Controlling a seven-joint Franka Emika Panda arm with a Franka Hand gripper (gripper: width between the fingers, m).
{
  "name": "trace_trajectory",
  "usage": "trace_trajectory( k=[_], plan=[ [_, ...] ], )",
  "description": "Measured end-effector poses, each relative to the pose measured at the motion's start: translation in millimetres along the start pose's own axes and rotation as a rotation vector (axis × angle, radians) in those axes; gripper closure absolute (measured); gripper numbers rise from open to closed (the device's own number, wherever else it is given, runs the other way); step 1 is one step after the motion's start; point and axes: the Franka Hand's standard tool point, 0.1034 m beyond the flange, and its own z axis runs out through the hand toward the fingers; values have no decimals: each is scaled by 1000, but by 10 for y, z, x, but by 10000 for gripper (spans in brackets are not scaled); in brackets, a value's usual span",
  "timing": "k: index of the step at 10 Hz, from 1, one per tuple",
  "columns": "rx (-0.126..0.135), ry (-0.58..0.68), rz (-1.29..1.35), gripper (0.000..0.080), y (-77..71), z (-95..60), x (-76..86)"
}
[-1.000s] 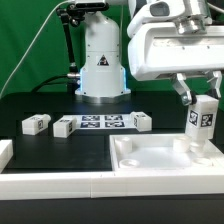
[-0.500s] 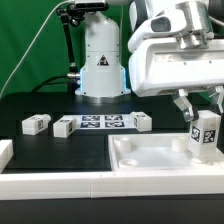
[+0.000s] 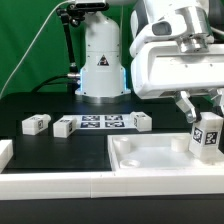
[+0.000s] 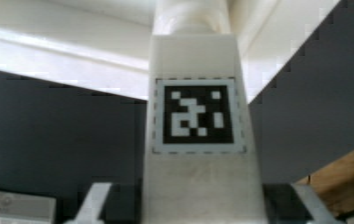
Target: Assemble one leg
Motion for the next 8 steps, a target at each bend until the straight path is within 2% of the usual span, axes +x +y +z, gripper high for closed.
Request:
trace_trajectory(
  k=[1,2,4,8],
  plan=[
    [3,-14,0,433,-1,7,-10],
    [4,-15,0,433,-2,9,-14],
    [4,-15,0,182,-2,10,-16],
    [4,-18,1,151,-1,0,-9]
  ],
)
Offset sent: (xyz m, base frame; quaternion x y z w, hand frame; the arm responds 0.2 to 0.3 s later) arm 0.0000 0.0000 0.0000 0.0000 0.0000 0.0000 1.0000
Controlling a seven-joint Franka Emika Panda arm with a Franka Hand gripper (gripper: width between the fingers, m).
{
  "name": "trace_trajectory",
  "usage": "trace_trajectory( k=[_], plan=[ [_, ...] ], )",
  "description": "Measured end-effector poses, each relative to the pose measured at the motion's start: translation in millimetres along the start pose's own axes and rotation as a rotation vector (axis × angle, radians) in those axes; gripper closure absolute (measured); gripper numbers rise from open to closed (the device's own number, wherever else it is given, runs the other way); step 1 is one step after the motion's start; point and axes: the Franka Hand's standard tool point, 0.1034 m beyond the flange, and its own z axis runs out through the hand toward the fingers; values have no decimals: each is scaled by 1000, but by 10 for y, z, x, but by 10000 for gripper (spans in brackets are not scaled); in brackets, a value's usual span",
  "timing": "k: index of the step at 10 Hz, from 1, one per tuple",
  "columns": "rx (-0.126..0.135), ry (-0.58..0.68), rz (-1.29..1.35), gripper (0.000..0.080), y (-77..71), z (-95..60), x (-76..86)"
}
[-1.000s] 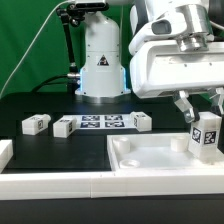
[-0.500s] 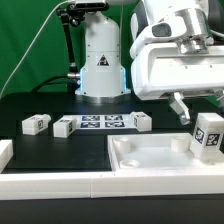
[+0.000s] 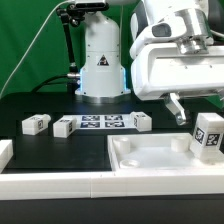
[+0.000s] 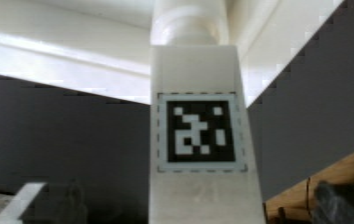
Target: Assemble one leg
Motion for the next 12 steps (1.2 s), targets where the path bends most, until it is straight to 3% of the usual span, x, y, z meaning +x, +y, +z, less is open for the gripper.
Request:
trace_trajectory(
  k=[3,7,8,9,12],
  plan=[
    [0,-13,-1,151,50,-156,153],
    [7,-58,3,151,83,-28,35],
    [39,-164,6,151,43,25,14],
    [53,-209,7,151,47,39,75],
    [117,-434,14,151,-34,29,48]
  ],
)
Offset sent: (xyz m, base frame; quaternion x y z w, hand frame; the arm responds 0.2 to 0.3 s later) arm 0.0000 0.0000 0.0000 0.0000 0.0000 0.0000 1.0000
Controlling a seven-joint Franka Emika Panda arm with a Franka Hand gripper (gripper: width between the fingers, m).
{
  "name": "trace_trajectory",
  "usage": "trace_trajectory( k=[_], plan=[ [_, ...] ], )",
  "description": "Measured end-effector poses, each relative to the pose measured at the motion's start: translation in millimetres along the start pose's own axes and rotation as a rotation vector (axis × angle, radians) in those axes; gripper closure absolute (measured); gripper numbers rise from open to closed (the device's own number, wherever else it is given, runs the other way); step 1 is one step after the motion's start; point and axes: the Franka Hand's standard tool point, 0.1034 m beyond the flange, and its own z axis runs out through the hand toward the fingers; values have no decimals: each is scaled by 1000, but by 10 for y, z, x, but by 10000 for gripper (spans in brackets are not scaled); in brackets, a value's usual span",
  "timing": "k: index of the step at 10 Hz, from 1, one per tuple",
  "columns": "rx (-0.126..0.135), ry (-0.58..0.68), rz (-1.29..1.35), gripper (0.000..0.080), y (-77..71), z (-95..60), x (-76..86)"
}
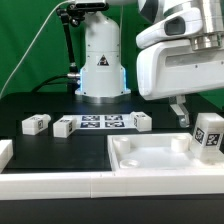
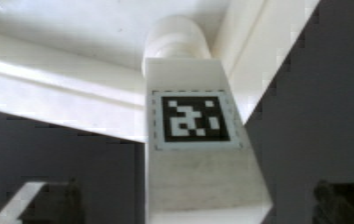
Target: Assemble one leg
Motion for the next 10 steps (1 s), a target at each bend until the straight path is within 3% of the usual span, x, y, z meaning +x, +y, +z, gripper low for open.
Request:
trace_trajectory(
  k=[2,3,6,8,10],
  plan=[
    [45,-193,-2,151,-38,-10,-50],
    [29,-115,-6,151,43,-12,122],
    [-2,-23,33,151,159,-2,168],
    [-8,-5,30,151,164,30,135],
    [-8,-5,30,423,163,31,137]
  ],
)
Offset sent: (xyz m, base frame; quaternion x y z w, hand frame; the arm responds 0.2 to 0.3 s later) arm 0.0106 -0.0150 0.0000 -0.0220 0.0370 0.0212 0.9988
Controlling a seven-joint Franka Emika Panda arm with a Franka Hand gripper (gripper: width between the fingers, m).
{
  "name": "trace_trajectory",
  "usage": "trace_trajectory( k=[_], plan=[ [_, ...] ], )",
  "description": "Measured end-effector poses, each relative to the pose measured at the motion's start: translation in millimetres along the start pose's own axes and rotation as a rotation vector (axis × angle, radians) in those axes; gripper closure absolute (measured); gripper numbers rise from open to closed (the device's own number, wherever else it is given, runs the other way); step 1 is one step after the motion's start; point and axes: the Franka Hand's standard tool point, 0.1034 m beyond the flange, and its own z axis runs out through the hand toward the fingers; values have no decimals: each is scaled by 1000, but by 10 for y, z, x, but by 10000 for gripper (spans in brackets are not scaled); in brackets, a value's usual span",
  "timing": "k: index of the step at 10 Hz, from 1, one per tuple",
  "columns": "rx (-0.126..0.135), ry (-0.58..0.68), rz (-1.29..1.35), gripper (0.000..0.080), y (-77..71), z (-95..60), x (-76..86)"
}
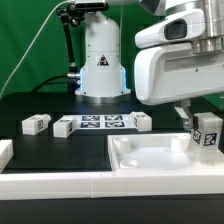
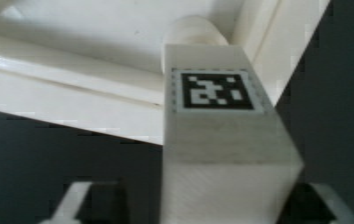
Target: Assemble one leg
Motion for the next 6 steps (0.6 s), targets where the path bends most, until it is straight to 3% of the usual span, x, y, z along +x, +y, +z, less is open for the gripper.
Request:
trace_trajectory(
  k=[1,5,6],
  plan=[
    [0,0,0,511,-1,0,1],
    [1,0,32,511,-4,1,1],
    [0,2,149,511,-14,4,-5]
  ],
)
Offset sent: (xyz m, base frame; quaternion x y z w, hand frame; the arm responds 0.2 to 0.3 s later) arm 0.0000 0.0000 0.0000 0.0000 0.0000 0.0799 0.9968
